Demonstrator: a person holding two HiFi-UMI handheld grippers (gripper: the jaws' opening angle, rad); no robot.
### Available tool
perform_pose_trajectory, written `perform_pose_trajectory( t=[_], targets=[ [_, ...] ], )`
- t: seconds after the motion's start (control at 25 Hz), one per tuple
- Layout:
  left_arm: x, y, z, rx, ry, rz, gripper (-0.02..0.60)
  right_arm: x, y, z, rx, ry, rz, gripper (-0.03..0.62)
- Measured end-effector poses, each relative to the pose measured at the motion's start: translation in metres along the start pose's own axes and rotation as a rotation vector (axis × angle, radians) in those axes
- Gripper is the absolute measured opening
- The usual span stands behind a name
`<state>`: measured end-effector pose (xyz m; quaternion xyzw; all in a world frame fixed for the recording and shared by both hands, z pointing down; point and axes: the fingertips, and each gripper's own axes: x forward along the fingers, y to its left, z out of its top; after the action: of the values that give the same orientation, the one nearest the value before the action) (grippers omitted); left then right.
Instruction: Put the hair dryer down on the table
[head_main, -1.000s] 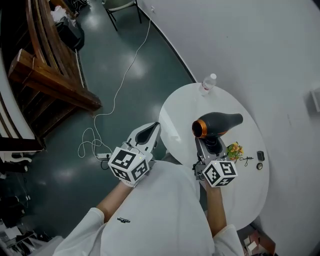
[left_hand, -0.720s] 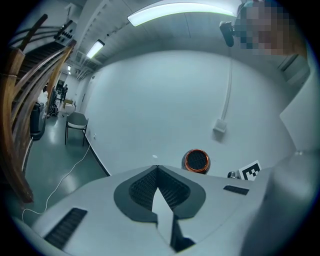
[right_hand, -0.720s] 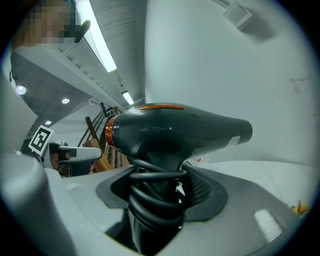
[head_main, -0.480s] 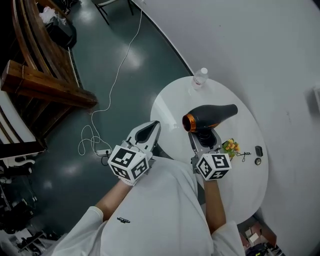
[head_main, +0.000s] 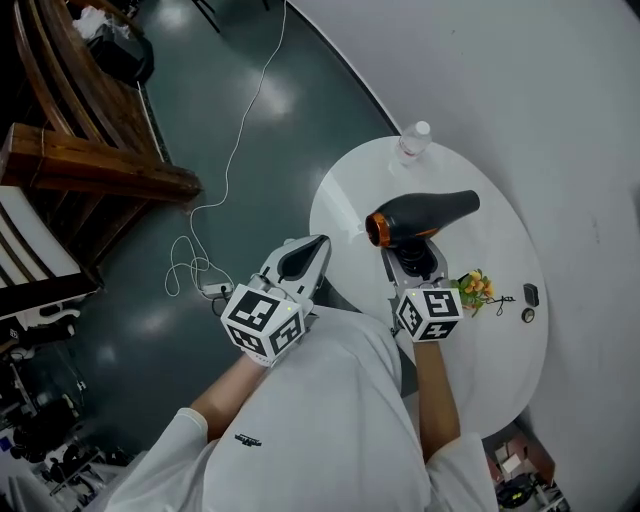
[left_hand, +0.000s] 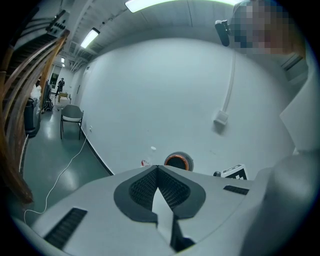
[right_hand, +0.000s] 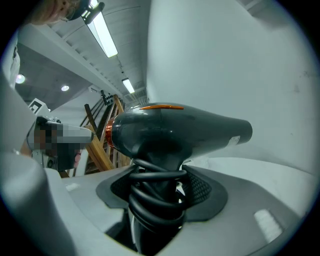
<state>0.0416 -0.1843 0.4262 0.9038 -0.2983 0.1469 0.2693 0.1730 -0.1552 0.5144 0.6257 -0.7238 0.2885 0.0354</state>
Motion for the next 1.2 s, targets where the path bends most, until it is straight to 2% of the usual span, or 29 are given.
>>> perform_pose_trajectory(
  t=[0.28, 0.68, 1.2],
  targets=[
    [0.000, 0.019, -0.019, -0.040, 0.034, 0.009, 0.008, 0.032, -0.001, -0.019, -0.050, 0.062, -0.018, 0.279],
    [-0.006, 0.037, -0.033, -0.097, 0.023, 0.041, 0.008, 0.079, 0.001, -0.058, -0.051, 0.153, -0.014, 0.279],
    [-0.019, 0.055, -0.049, -0.152, 0.022, 0.087, 0.008, 0.130, -0.008, -0.112, -0.078, 0.255, -0.059, 0.279]
  ],
)
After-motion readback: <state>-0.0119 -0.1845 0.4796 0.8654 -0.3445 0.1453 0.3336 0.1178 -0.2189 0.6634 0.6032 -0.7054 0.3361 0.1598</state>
